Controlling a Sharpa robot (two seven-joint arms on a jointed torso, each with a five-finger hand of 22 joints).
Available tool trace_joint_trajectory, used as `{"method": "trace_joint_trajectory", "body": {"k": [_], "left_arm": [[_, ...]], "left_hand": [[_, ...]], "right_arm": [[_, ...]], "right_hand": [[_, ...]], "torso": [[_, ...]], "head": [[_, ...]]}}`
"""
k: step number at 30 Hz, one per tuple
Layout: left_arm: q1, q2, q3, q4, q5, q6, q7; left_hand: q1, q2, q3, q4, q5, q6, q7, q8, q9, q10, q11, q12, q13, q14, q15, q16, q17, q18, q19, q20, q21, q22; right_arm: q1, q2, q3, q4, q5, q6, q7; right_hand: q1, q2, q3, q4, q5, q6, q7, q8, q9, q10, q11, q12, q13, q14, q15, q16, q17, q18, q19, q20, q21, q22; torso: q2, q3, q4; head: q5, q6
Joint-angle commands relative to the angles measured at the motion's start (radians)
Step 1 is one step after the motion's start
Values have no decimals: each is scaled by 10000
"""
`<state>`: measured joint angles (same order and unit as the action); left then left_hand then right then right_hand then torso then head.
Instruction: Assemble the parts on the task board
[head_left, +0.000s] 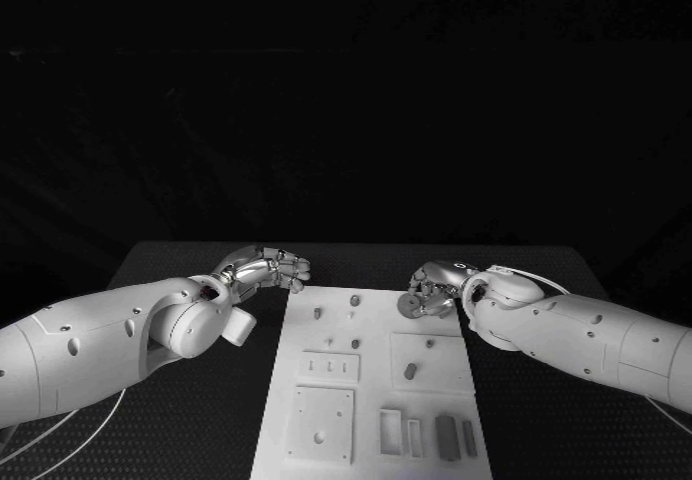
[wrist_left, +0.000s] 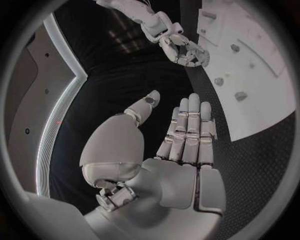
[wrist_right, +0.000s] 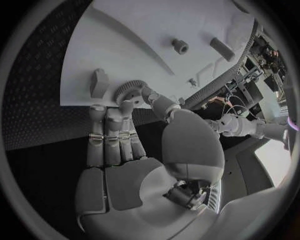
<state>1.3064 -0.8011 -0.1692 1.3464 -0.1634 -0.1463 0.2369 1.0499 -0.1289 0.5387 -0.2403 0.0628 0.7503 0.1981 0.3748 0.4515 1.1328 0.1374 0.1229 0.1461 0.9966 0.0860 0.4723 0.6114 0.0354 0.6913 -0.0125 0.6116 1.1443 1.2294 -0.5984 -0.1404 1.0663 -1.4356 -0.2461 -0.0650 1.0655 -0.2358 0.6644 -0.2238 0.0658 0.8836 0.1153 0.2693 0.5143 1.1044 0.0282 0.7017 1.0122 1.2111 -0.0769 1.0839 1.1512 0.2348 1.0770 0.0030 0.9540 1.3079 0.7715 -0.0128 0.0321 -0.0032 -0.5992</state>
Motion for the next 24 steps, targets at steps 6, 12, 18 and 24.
{"method": "trace_joint_trajectory", "body": {"k": [6, 12, 18, 24], "left_arm": [[1, 22, 7, 72, -34, 163, 90], [2, -5, 8, 102, -52, 159, 82], [3, -12, 9, 122, -63, 152, 82], [4, -13, 10, 139, -65, 160, 78]], "left_hand": [[-40, 3, -7, 50, -40, -72, -1, -54, 15, -80, -21, -60, 19, -53, 11, -67, 23, 133, -68, 5, 37, -19], [-40, 2, -8, 51, -40, -73, -1, -56, 16, -79, -21, -61, 20, -52, 10, -67, 25, 133, -69, 5, 39, -20], [-41, -1, -10, 51, -41, -73, -1, -57, 18, -78, -22, -63, 21, -51, 10, -68, 27, 134, -71, 5, 40, -21], [-43, 4, -10, 55, -41, -71, -1, -58, 20, -76, -23, -64, 23, -49, 9, -68, 30, 135, -72, 5, 44, -23]], "right_arm": [[-46, 174, -16, -155, -424, 43, 13], [-98, 248, -63, -230, -883, -44, -27], [-182, 280, -124, -253, -1217, -50, -38], [-257, 274, -144, -264, -1425, 31, -62]], "right_hand": [[1, 198, 127, 8, -55, 311, 201, 52, -27, 36, -46, 79, -29, -14, -60, 74, -5, 270, -13, -82, 87, 216], [32, 199, 170, -24, -70, 315, 198, 45, -33, 32, -49, 91, -52, -19, -64, 86, -22, 270, -25, -91, 105, 212], [116, 103, 253, -96, -110, 347, 186, 41, -41, 69, -61, 157, -87, 5, -77, 157, -36, 270, -6, -114, 184, 212], [119, 33, 262, -118, -114, 446, 154, 72, -31, 143, -92, 248, -130, 67, -104, 239, -68, 270, 56, -148, 279, 201]], "torso": [[1, 3, 5], [11, 6, 4], [-2, 4, -7], [-9, 4, -14]], "head": [[-1, -32], [14, -70], [3, -121], [21, -158]]}}
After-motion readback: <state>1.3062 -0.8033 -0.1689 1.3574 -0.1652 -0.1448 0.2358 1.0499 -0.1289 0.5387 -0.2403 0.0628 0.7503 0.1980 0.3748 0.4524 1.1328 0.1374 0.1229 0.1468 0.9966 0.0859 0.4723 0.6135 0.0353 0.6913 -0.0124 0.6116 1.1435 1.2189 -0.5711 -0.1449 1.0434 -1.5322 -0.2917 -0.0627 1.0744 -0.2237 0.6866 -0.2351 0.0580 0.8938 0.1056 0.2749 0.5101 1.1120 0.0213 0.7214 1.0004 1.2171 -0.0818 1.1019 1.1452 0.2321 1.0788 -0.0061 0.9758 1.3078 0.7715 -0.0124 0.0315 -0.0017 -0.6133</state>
